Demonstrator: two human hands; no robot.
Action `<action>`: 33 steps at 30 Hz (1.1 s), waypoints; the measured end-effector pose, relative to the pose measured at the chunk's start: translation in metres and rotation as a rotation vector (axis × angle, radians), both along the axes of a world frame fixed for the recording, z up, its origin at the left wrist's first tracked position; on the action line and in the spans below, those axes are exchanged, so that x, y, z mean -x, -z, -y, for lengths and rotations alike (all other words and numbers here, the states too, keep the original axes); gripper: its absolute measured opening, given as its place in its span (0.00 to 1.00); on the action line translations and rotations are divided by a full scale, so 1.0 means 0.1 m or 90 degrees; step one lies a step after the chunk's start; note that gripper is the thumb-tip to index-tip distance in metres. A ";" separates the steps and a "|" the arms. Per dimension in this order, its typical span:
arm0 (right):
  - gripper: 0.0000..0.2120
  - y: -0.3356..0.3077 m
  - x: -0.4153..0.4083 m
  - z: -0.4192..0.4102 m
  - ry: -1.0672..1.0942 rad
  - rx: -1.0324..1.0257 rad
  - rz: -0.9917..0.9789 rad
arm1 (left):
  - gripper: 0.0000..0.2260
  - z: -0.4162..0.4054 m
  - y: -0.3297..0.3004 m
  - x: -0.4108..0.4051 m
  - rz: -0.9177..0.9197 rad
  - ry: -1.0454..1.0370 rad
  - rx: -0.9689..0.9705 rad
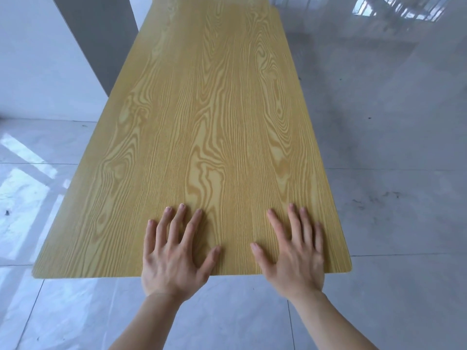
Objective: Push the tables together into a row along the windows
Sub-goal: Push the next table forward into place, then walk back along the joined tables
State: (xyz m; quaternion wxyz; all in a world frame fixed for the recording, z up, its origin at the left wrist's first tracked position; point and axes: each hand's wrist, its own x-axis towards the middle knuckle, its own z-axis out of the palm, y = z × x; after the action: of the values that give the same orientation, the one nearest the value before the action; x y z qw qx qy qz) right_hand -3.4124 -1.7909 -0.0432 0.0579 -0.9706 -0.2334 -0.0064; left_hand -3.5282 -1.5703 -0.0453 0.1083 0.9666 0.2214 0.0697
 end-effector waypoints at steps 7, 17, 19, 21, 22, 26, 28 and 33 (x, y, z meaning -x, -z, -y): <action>0.40 -0.46 -0.09 0.07 -0.016 -0.006 -0.082 | 0.37 0.06 -0.33 -0.08 0.011 0.009 0.026; 0.41 -1.77 -0.85 0.74 0.000 -0.068 -0.093 | 0.38 0.72 -1.62 -1.14 0.076 0.046 0.009; 0.42 -2.00 -1.11 0.97 -0.007 -0.074 -0.085 | 0.38 0.93 -1.84 -1.39 0.083 0.040 0.002; 0.44 -2.24 -1.41 1.25 -0.012 -0.103 -0.070 | 0.37 1.19 -2.07 -1.67 0.106 0.036 -0.011; 0.45 -2.38 -1.59 1.38 -0.013 -0.123 -0.058 | 0.37 1.33 -2.20 -1.82 0.125 0.032 -0.016; 0.46 -2.83 -2.28 1.95 -0.030 -0.171 -0.024 | 0.38 1.88 -2.71 -2.40 0.163 0.000 -0.030; 0.46 -3.04 -2.61 2.22 -0.031 -0.178 -0.008 | 0.38 2.17 -2.97 -2.69 0.178 -0.008 -0.034; 0.48 -3.54 -3.36 2.54 -0.049 -0.192 0.030 | 0.38 2.60 -3.39 -3.40 0.213 -0.018 -0.037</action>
State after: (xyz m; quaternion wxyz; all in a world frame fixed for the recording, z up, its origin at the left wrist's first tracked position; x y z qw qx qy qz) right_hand -3.0766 -2.0446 0.3109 0.1974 -0.9408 -0.2684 -0.0616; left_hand -3.1881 -1.8299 0.2942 0.1144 0.9410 0.2121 0.2375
